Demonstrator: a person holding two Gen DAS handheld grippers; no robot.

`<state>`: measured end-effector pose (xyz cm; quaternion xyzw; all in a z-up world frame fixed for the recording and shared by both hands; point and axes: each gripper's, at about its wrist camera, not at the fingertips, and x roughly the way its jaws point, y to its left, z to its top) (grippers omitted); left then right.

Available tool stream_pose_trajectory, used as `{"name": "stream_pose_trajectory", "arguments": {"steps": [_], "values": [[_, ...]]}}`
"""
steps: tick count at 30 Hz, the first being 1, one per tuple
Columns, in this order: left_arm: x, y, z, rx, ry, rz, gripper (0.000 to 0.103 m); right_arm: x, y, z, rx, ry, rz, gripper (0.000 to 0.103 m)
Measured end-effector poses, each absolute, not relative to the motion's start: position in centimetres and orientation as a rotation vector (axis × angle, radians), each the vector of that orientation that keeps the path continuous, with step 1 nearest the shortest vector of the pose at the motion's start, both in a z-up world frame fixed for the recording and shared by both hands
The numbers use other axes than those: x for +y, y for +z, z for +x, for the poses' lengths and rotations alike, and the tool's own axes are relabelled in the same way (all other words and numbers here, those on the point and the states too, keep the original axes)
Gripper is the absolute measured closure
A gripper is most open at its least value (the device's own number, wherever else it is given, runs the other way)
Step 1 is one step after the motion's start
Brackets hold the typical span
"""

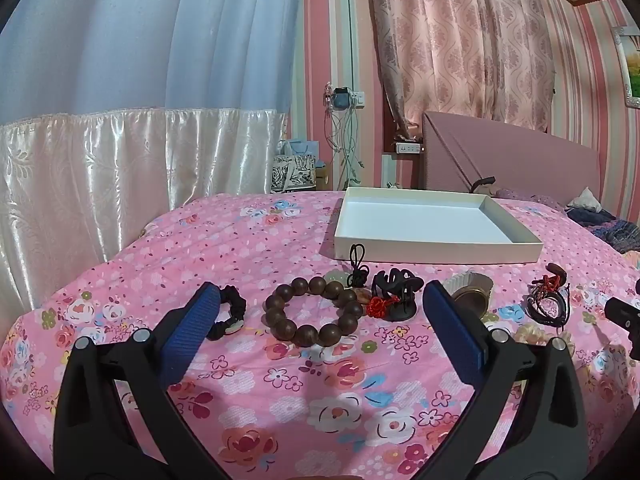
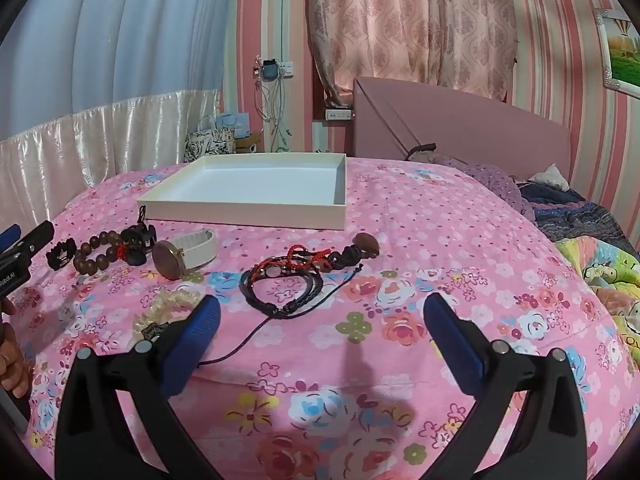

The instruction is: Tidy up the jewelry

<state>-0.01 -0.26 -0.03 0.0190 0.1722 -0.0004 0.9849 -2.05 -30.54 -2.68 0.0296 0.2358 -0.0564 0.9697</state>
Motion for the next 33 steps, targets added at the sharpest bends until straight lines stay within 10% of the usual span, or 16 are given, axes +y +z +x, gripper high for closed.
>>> {"name": "stream_pose_trajectory", "arguments": {"steps": [33], "values": [[0.06,-0.01,0.12,0.354,0.003,0.026,0.003,-30.71,-3.2,-1.59,0.489,-0.125,0.074,0.002]]}}
